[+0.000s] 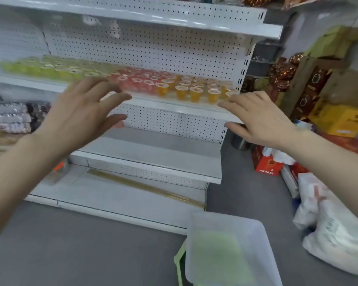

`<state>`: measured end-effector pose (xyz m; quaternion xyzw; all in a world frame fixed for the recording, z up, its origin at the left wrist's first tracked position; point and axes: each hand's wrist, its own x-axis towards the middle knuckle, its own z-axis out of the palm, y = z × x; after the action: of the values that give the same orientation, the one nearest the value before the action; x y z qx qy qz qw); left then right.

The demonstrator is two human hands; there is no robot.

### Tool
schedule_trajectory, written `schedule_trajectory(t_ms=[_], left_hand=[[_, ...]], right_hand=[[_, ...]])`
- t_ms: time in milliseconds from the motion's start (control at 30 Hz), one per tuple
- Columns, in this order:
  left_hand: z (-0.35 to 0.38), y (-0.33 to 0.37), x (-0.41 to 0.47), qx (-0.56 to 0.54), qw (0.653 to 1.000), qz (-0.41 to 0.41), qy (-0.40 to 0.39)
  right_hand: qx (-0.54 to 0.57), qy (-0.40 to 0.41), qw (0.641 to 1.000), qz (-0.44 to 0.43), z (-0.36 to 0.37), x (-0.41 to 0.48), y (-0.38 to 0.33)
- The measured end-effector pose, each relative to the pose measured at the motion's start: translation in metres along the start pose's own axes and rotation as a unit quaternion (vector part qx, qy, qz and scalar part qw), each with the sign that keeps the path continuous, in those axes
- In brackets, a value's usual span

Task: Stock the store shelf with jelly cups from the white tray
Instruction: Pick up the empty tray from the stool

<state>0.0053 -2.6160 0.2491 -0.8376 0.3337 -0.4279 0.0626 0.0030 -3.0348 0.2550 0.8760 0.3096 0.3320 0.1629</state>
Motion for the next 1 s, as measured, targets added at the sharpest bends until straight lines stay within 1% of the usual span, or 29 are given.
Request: schedule_trajectory(t_ms=[133, 233, 367, 467, 600, 733, 833, 900, 1000], left_hand=[[0.021, 0.047, -0.044, -0.062, 0.997, -0.049, -0.018], [0.043, 0.090, -0.076, -0.101, 0.991, -0.074, -0.039], [0.085, 0.152, -0.115, -0.149, 0.977, -0.110, -0.104], [0.122, 0.212, -0.138, -0.200, 0.956, -0.151, -0.151], [0.171, 0.303, -0.165, -0.264, 0.910, -0.219, -0.233], [0.217, 0.394, -0.184, -0.320, 0.843, -0.286, -0.324], [0.247, 0.459, -0.194, -0.345, 0.779, -0.351, -0.388], [0.263, 0.497, -0.198, -0.360, 0.718, -0.403, -0.438], [0.281, 0.544, -0.205, -0.358, 0.592, -0.477, -0.542]], right_hand=[[0.040, -0.041, 0.998, 0.024, 0.024, -0.054, -0.024], [0.071, -0.052, 0.996, 0.022, 0.052, -0.095, -0.042], [0.129, -0.091, 0.987, 0.027, 0.106, -0.150, -0.066], [0.185, -0.133, 0.973, 0.029, 0.154, -0.192, -0.080], [0.250, -0.201, 0.947, 0.024, 0.225, -0.243, -0.089], [0.271, -0.270, 0.924, 0.011, 0.305, -0.285, -0.090], [0.275, -0.333, 0.902, 0.013, 0.364, -0.312, -0.092], [0.255, -0.375, 0.891, 0.029, 0.398, -0.325, -0.093], [0.199, -0.464, 0.862, 0.036, 0.439, -0.337, -0.095]])
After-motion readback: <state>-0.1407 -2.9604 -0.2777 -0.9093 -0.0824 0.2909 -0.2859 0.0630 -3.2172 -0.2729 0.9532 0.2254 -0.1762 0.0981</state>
